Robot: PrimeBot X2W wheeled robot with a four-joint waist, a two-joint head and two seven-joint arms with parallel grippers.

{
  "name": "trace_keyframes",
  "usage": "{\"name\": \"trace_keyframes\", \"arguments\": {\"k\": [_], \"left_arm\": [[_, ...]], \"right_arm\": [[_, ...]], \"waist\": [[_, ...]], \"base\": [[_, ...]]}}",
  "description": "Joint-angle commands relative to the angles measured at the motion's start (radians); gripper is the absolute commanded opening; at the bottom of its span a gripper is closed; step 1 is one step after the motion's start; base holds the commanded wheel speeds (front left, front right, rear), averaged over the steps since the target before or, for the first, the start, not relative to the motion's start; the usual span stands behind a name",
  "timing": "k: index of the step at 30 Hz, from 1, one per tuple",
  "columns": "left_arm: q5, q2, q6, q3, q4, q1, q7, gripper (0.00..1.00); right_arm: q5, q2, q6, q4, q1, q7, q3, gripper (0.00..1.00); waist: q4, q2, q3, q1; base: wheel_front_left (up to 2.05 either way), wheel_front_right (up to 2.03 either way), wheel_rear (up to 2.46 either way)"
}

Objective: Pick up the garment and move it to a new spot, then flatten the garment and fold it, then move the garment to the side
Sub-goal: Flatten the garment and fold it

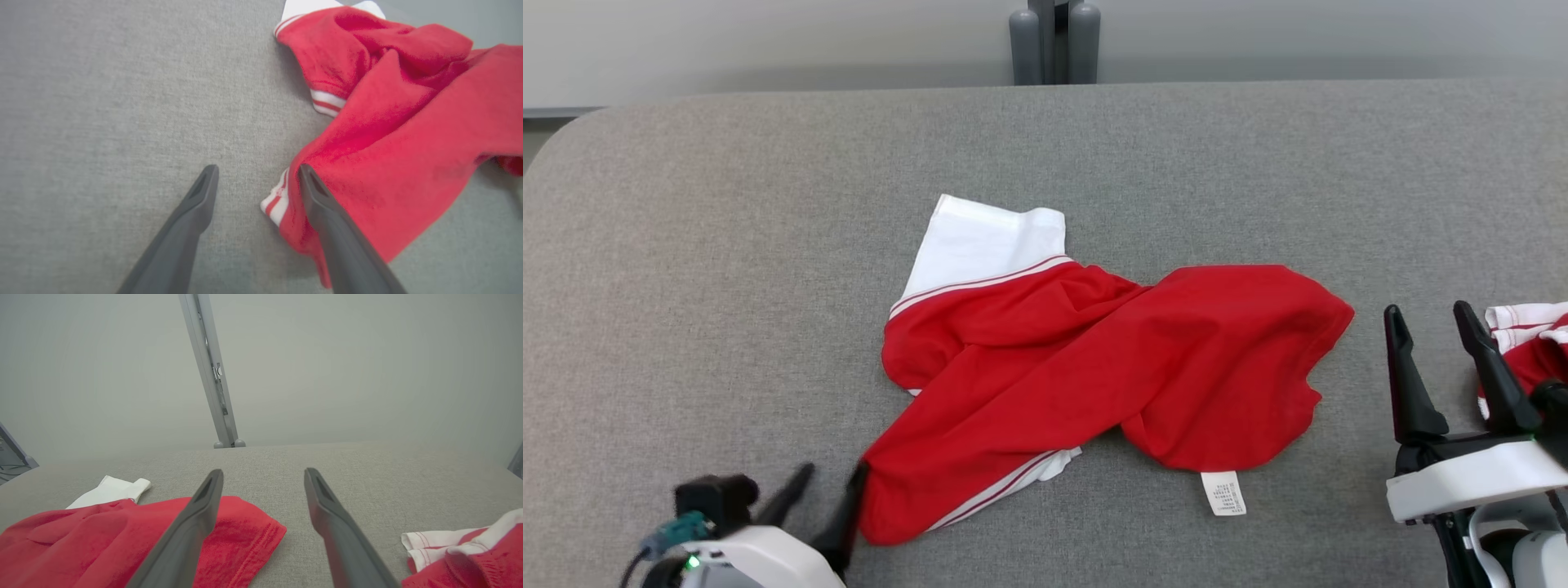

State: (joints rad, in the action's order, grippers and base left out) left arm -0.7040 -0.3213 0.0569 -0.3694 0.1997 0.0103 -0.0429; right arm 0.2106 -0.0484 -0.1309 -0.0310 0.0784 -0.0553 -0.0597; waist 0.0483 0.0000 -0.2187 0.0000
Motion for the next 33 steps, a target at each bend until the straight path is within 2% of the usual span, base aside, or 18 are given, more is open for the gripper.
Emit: {"name": "trace_keyframes", "arguments": {"k": [1,7,15,20,27,33], "left_arm": [[0.011,-0.013,0.013,0.018,-0.017,0.025,0.014,1.0],[0.038,-0.038,0.063,0.089,-0.094,0.089,0.088,1.0],[0.087,-0.026,0.105,0.133,-0.157,0.201,0.196,1.0],[0.133,-0.022,0.134,0.14,-0.192,0.206,0.252,1.0],[0.164,-0.033,0.172,0.123,-0.239,0.132,0.244,1.0],[0.156,-0.045,0.173,0.118,-0.25,0.106,0.227,1.0]], "right_arm": [[-0.001,-0.004,0.0,-0.001,0.009,-0.008,-0.01,1.0],[0.0,-0.005,0.0,0.005,0.018,-0.003,-0.035,1.0],[0.001,-0.004,0.0,0.034,0.039,-0.002,-0.045,1.0],[0.006,-0.004,0.0,0.053,0.018,-0.001,-0.043,1.0],[0.02,-0.005,0.0,0.066,-0.011,0.007,-0.046,1.0],[0.029,-0.005,0.0,0.073,-0.008,0.013,-0.052,1.0]], "waist": [[-0.004,0.0,0.01,0.0],[-0.012,0.0,0.045,0.0],[-0.026,0.0,0.087,0.0],[-0.039,0.0,0.11,0.0],[-0.049,0.0,0.123,0.0],[-0.042,0.0,0.123,0.0]], "base": [[0.0,0.0,0.0],[0.0,0.0,0.0],[0.0,0.0,0.0],[0.0,0.0,0.0],[0.0,0.0,0.0],[0.0,0.0,0.0]]}}
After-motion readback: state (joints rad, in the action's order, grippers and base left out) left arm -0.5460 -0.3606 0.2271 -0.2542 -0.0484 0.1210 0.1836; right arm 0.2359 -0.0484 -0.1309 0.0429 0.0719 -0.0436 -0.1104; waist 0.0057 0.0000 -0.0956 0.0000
